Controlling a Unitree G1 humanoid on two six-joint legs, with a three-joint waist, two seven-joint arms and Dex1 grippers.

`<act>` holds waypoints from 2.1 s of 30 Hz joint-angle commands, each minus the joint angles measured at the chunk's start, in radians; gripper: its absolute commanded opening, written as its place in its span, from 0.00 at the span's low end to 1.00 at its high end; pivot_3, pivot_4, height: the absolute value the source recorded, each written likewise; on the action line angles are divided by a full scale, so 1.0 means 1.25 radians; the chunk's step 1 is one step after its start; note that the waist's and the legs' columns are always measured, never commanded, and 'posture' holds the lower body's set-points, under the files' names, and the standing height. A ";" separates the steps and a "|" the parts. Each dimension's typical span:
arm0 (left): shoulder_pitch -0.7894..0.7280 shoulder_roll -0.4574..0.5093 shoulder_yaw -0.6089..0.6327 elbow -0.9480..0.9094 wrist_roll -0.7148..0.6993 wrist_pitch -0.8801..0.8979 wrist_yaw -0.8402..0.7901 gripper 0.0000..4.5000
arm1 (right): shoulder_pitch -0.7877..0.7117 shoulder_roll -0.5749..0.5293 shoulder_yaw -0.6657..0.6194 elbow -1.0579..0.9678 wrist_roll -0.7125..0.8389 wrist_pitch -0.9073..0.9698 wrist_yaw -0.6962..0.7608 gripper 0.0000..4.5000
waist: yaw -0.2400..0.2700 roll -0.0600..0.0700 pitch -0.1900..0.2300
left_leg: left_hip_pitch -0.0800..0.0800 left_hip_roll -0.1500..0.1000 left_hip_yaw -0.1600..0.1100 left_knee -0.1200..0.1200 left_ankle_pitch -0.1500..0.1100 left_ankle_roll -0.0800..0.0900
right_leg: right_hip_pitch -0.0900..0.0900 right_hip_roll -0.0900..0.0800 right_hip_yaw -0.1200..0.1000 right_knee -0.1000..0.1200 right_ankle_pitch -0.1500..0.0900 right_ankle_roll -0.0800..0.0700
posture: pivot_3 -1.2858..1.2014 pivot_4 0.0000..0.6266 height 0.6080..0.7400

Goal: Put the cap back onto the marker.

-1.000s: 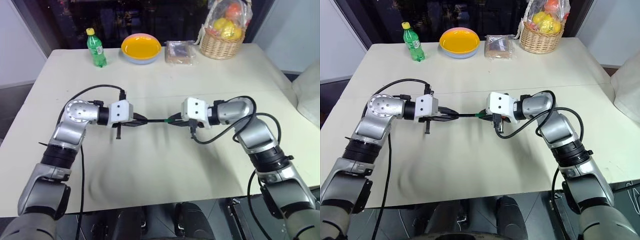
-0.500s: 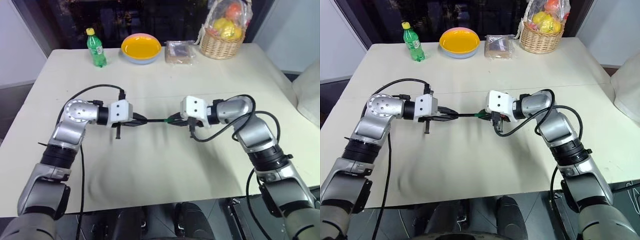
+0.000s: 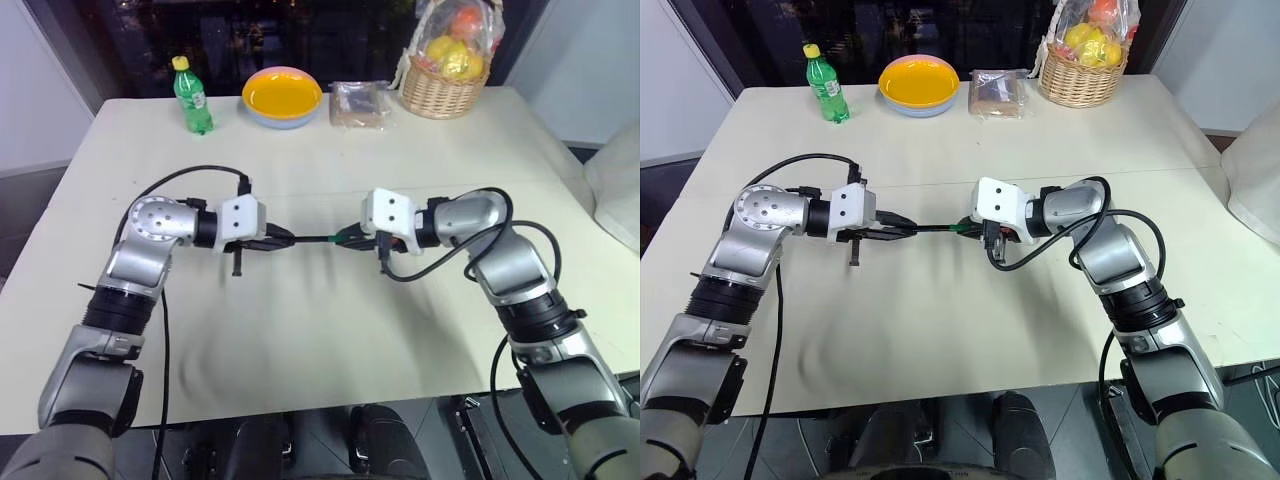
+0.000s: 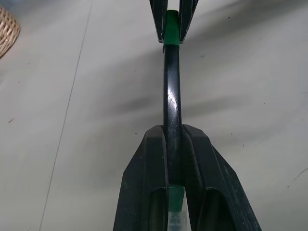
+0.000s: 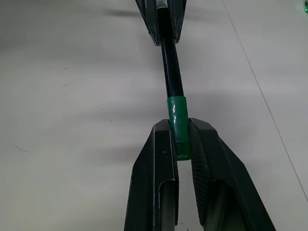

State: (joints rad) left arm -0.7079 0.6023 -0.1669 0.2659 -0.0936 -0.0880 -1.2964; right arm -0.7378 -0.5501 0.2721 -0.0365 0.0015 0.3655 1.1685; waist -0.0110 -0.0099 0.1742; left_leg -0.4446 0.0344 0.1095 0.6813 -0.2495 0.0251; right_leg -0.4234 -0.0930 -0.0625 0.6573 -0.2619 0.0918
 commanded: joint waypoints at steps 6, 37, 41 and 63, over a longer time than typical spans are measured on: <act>0.044 0.000 0.026 -0.137 -0.041 0.030 0.029 0.00 | -0.023 0.039 0.027 -0.049 0.027 -0.061 0.006 0.31 | -0.002 0.000 0.000 | 0.000 0.000 0.000 0.000 0.000 0.000 | 0.000 0.000 0.000 0.000 0.000 0.000 | 0.52 0.24 1.00; 0.515 -0.152 0.223 -0.627 -0.068 0.713 0.676 0.00 | -0.217 -0.223 -0.173 -0.113 0.349 0.150 0.199 0.99 | 0.002 0.000 0.000 | 0.000 0.000 -0.002 -0.001 -0.001 0.002 | 0.001 -0.003 0.000 0.000 0.000 0.000 | 0.52 0.24 1.00; 0.525 -0.202 0.254 -0.647 -0.078 0.773 0.744 0.00 | -0.249 -0.255 -0.200 -0.095 0.408 0.213 0.221 0.99 | 0.001 0.000 0.000 | 0.000 0.000 -0.003 -0.001 -0.002 0.002 | 0.001 -0.006 0.000 0.000 0.000 -0.001 | 0.52 0.24 1.00; 0.523 -0.325 0.351 -0.718 -0.065 0.874 1.007 0.00 | -0.302 -0.349 -0.224 0.009 0.451 0.249 0.260 0.99 | -0.002 0.001 0.000 | 0.000 -0.002 -0.003 -0.010 -0.001 -0.001 | -0.001 -0.009 0.001 -0.006 -0.001 -0.006 | 0.52 0.24 1.00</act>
State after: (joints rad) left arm -0.0467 0.1944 0.2458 -0.5764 -0.1838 0.9870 -0.0590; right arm -1.1042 -0.9699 0.0224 -0.0164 0.5621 0.6901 1.4927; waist -0.0139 -0.0088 0.1741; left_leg -0.4440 0.0319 0.1058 0.6684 -0.2510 0.0243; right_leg -0.4254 -0.1045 -0.0611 0.6486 -0.2634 0.0849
